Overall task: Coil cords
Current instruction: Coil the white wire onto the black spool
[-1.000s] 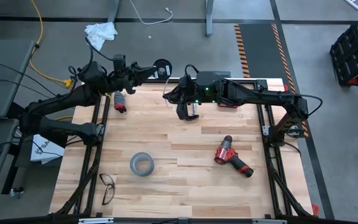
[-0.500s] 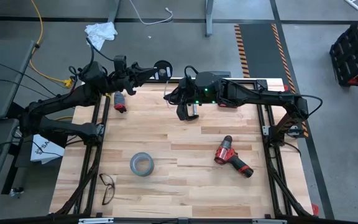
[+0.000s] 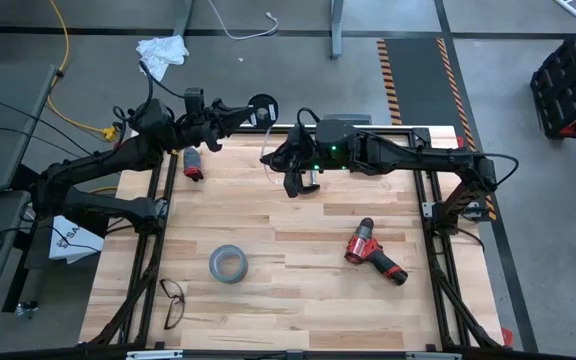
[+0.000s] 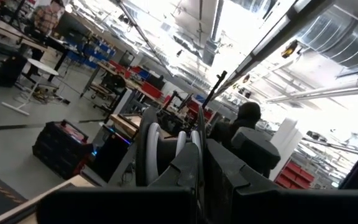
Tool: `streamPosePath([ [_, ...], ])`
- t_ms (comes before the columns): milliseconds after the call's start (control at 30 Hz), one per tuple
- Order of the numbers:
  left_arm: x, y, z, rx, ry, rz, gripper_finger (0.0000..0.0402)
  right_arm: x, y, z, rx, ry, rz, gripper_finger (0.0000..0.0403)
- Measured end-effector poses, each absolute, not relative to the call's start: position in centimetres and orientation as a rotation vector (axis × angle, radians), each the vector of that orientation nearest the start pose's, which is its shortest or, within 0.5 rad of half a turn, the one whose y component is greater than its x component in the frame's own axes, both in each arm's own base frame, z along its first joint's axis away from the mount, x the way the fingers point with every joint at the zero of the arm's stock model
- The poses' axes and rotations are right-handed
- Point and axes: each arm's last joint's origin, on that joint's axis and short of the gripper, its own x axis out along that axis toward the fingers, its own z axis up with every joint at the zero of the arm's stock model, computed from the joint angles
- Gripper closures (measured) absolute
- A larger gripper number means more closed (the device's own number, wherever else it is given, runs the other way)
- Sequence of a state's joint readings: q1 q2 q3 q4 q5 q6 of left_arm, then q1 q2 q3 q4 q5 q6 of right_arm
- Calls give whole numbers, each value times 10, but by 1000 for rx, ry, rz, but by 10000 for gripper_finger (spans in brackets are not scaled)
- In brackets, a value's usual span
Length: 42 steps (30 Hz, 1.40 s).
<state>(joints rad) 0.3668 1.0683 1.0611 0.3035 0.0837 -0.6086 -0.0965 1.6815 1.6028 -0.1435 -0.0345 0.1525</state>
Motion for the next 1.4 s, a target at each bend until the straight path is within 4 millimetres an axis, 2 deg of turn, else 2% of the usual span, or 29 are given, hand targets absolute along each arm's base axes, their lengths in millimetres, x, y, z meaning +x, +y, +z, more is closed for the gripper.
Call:
streamPosePath([
  [267,214,79,428,-564,-443,159,398,392,-36,394,166,123,-35,403],
  [867,211,69,442,-672,-617,74,398,392,-37,398,128,91,-28,403],
  [1133,207,69,448,-687,-695,64,398,393,-38,406,123,8,-22,403],
  [1400,205,68,451,-700,-737,51,398,392,-44,407,123,-5,-86,402],
])
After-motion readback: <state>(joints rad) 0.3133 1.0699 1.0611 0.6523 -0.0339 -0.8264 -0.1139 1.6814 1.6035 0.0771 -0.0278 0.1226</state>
